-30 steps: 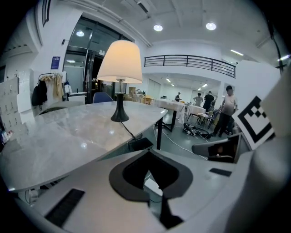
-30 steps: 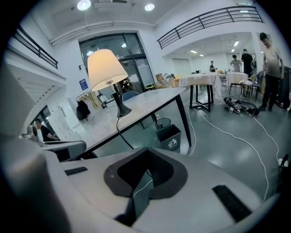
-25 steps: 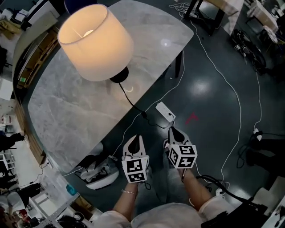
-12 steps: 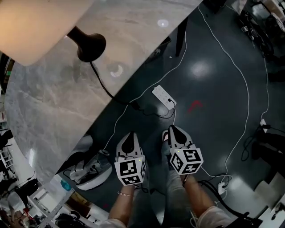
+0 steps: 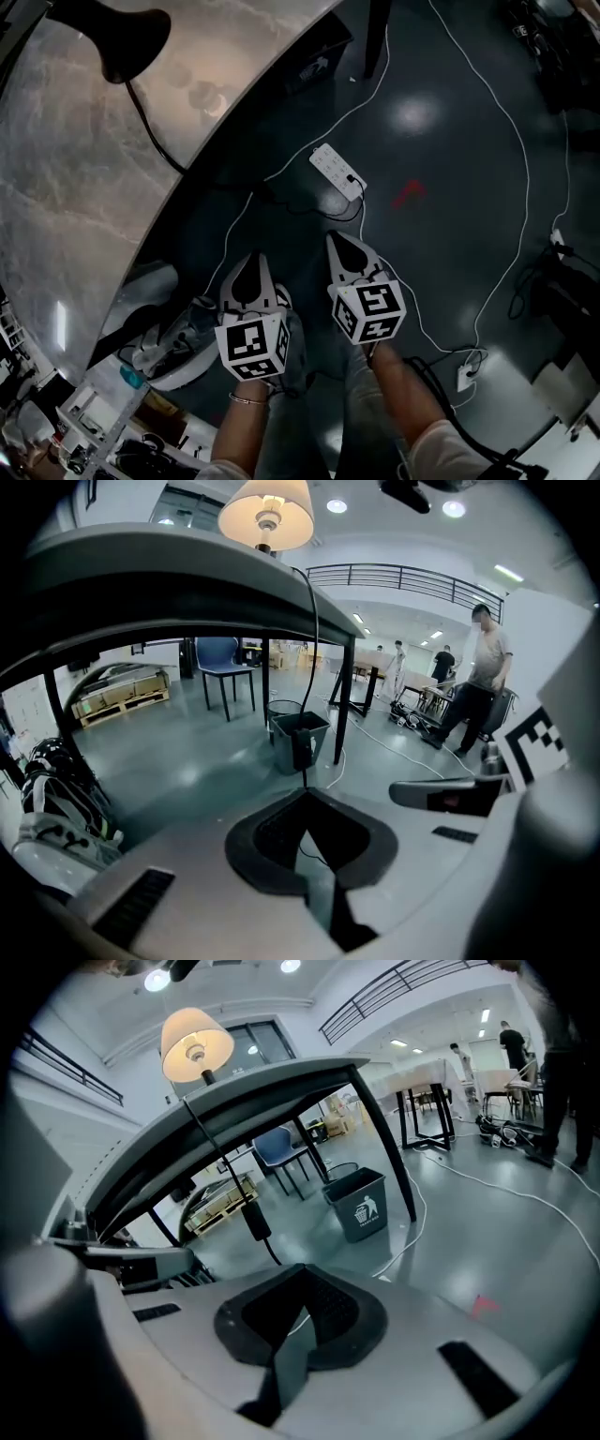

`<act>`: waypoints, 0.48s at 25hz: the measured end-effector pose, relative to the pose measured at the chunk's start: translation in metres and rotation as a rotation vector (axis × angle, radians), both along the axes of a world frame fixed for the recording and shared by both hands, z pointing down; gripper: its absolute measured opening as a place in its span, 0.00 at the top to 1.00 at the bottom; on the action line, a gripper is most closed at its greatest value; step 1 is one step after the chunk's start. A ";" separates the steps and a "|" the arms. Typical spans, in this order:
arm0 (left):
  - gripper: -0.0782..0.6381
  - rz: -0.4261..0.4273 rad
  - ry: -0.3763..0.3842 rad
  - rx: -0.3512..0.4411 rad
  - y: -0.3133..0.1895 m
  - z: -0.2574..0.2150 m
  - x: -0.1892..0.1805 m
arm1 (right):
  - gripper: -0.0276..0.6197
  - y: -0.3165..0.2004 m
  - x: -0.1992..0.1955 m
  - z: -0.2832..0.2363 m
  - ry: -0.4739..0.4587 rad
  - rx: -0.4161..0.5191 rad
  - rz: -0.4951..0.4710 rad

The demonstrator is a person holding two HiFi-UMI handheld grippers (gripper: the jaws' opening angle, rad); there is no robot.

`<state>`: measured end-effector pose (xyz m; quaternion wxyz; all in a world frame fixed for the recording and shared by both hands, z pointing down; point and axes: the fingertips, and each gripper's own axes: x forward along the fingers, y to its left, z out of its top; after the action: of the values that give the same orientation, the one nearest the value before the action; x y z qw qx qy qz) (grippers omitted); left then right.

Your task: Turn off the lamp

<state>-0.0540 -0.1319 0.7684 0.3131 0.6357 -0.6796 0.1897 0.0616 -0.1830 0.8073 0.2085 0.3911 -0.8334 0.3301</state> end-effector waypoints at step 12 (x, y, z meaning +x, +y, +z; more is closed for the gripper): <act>0.88 -0.009 -0.012 -0.016 0.003 -0.003 -0.010 | 0.86 -0.008 -0.067 0.025 -0.005 0.053 -0.194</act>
<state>-0.0639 -0.1293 0.7659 0.3148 0.6289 -0.6828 0.1978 -0.0056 -0.1913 0.8325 0.2267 0.3130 -0.8765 0.2871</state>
